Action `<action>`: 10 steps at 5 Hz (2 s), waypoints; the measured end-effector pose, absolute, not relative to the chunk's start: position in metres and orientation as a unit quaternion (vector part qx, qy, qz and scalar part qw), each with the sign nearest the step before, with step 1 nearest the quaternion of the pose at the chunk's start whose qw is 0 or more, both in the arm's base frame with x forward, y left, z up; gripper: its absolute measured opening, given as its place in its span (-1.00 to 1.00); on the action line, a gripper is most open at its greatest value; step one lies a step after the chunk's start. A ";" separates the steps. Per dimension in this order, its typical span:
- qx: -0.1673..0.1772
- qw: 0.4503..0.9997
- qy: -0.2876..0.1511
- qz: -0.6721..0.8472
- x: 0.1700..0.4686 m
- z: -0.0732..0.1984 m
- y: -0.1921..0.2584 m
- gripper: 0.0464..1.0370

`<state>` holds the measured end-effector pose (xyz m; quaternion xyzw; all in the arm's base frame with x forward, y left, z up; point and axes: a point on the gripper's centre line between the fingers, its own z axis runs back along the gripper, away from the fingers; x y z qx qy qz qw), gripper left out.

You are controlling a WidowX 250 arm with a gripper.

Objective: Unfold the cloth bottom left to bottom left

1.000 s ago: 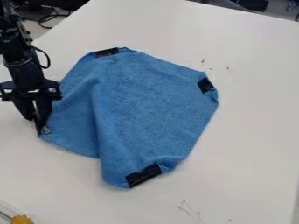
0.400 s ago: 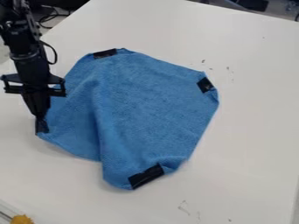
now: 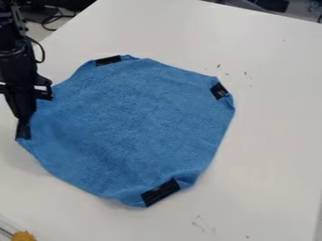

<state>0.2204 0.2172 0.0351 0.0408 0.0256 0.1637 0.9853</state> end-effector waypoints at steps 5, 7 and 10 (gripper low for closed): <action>0.028 0.992 0.020 0.122 0.212 0.020 0.260 -0.11; 0.053 0.991 0.012 0.124 0.216 0.037 0.260 0.93; 0.008 0.999 -0.027 0.034 0.281 0.025 0.205 0.93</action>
